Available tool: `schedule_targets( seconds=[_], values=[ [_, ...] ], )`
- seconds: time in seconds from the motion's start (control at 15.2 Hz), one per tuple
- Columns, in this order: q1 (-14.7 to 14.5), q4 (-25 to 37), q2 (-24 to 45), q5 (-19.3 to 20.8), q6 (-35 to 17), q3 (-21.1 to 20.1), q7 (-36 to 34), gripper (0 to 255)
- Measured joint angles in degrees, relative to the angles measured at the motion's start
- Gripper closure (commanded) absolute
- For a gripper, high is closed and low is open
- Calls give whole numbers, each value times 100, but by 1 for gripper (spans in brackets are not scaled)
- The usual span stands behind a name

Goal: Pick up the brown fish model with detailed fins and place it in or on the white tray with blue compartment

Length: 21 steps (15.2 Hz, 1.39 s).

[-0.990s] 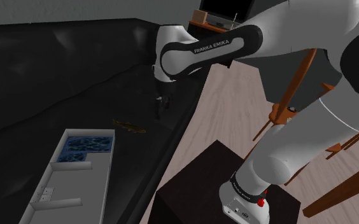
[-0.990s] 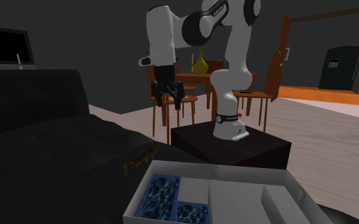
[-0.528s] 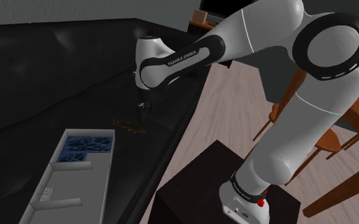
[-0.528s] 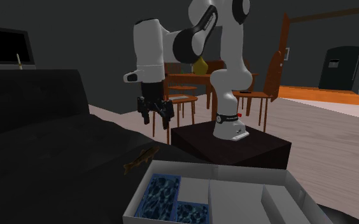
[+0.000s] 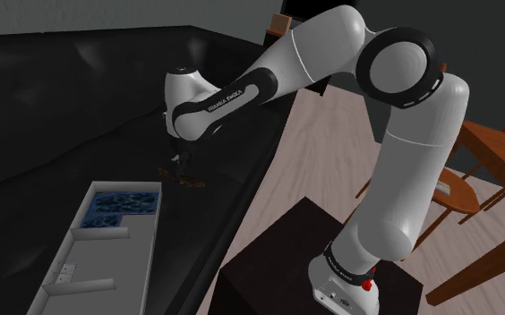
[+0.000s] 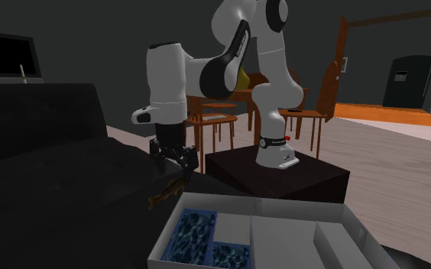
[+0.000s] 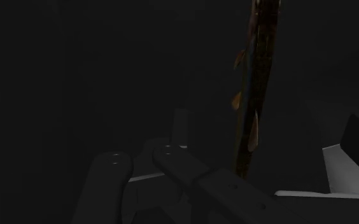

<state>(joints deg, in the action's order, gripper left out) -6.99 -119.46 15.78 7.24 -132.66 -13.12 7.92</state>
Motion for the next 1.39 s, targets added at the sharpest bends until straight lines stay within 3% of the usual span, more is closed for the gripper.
schedule_targets(
  seconds=[0.79,0.86,1.39],
  values=[
    [-40,-34,375,151,-406,63,-90,0],
    [-40,-35,376,151,-407,63,-91,255],
    [-39,-34,375,152,-409,64,-91,255]
  ],
)
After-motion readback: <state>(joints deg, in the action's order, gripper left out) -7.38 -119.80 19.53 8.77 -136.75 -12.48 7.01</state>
